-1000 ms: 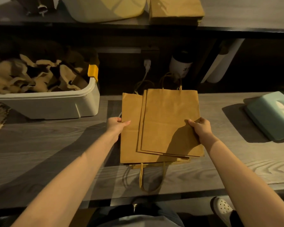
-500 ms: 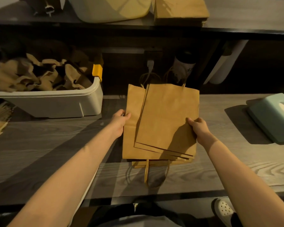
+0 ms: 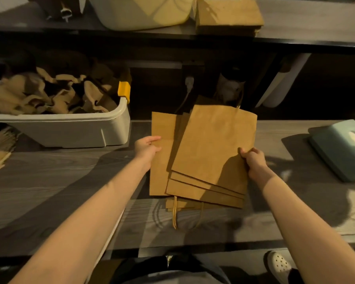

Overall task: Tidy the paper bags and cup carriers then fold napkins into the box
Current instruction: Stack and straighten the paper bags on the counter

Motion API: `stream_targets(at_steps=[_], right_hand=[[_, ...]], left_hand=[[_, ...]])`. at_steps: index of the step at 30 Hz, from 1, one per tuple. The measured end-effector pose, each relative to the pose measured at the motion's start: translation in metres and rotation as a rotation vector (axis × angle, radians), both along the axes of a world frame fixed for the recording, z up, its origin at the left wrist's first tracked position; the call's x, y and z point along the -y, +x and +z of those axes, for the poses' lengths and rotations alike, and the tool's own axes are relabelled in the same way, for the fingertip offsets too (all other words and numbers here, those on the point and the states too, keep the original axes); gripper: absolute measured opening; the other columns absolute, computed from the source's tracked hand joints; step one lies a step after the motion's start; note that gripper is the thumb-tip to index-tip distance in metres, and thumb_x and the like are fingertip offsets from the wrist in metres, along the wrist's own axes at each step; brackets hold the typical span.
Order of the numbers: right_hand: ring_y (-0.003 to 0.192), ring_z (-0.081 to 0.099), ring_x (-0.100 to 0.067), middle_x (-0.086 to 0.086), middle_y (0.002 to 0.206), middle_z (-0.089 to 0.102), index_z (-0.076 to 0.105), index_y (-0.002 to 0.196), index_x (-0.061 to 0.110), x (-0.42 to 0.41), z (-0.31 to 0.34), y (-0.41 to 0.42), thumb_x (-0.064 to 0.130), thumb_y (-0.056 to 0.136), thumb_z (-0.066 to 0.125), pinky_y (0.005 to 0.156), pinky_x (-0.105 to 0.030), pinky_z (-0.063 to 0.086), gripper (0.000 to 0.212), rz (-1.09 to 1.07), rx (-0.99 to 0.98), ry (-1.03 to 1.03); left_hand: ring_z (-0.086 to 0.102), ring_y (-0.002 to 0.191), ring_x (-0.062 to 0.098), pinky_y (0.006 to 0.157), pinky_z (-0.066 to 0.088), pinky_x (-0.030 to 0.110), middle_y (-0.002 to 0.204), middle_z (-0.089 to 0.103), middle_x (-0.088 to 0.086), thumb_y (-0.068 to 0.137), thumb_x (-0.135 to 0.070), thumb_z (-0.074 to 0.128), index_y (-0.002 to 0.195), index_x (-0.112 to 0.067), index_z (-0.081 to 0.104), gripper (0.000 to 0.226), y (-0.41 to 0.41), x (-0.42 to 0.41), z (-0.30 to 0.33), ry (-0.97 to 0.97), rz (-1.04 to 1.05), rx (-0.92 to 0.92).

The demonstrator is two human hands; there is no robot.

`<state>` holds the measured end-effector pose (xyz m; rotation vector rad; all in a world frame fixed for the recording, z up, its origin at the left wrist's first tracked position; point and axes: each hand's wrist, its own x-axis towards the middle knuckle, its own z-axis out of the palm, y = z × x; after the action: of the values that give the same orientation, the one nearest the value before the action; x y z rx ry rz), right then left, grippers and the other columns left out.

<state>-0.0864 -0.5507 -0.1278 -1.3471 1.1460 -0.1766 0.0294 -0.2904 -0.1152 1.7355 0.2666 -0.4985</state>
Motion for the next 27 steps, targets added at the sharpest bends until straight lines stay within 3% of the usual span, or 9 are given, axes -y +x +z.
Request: stream_targets(at_steps=[3,7,12,16,23,27], right_hand=[[0.114,0.049,-0.033,-0.015,0.125,0.054,0.048,0.129,0.002,0.006,-0.006,-0.004,0.016,0.096,0.053,0.095,-0.044,0.041,0.037,-0.017,-0.055,-0.048],[0.106,0.05,-0.032,-0.017,0.127,0.053,0.047,0.128,-0.001,0.012,-0.011,-0.008,0.016,0.097,0.051,0.085,-0.039,0.04,0.035,-0.01,-0.087,-0.121],[0.117,0.047,-0.035,-0.016,0.135,0.046,0.034,0.139,0.004,0.013,-0.01,-0.008,0.018,0.096,0.054,0.091,-0.045,0.042,0.05,0.011,-0.116,-0.19],[0.127,0.042,-0.037,-0.011,0.144,0.04,0.03,0.146,0.014,0.008,-0.006,-0.006,0.021,0.091,0.063,0.103,-0.049,0.039,0.065,-0.015,-0.104,-0.176],[0.124,0.045,-0.036,-0.011,0.141,0.044,0.032,0.146,0.016,-0.011,-0.003,0.007,0.02,0.084,0.071,0.104,-0.052,0.039,0.073,0.034,-0.039,-0.075],[0.122,0.048,-0.036,-0.014,0.137,0.048,0.037,0.142,0.01,-0.025,0.002,0.017,0.026,0.092,0.059,0.104,-0.051,0.039,0.057,0.167,-0.081,-0.136]], left_hand=[[0.053,0.116,0.023,0.095,0.047,0.038,0.123,0.058,0.008,0.085,0.005,0.059,0.109,-0.014,0.061,0.031,0.004,-0.006,0.008,0.131,0.048,0.153],[0.057,0.101,0.02,0.078,0.043,0.03,0.112,0.059,0.005,0.09,-0.003,0.053,0.12,-0.016,0.042,0.034,0.009,-0.009,0.03,0.255,0.067,0.335],[0.058,0.102,0.022,0.072,0.044,0.033,0.115,0.059,0.003,0.094,-0.01,0.048,0.128,-0.021,0.045,0.036,0.011,-0.009,0.065,0.533,-0.014,0.599],[0.059,0.099,0.019,0.066,0.041,0.029,0.115,0.06,0.001,0.094,-0.013,0.049,0.129,-0.024,0.048,0.036,0.005,-0.013,0.086,0.518,-0.041,0.747],[0.057,0.1,0.015,0.069,0.039,0.025,0.117,0.061,0.0,0.095,-0.012,0.05,0.126,-0.027,0.053,0.035,-0.003,-0.018,0.108,0.452,-0.124,0.822],[0.058,0.106,0.018,0.071,0.041,0.025,0.119,0.061,0.001,0.094,-0.011,0.05,0.124,-0.028,0.054,0.035,-0.003,-0.018,0.111,0.469,-0.152,0.837]])
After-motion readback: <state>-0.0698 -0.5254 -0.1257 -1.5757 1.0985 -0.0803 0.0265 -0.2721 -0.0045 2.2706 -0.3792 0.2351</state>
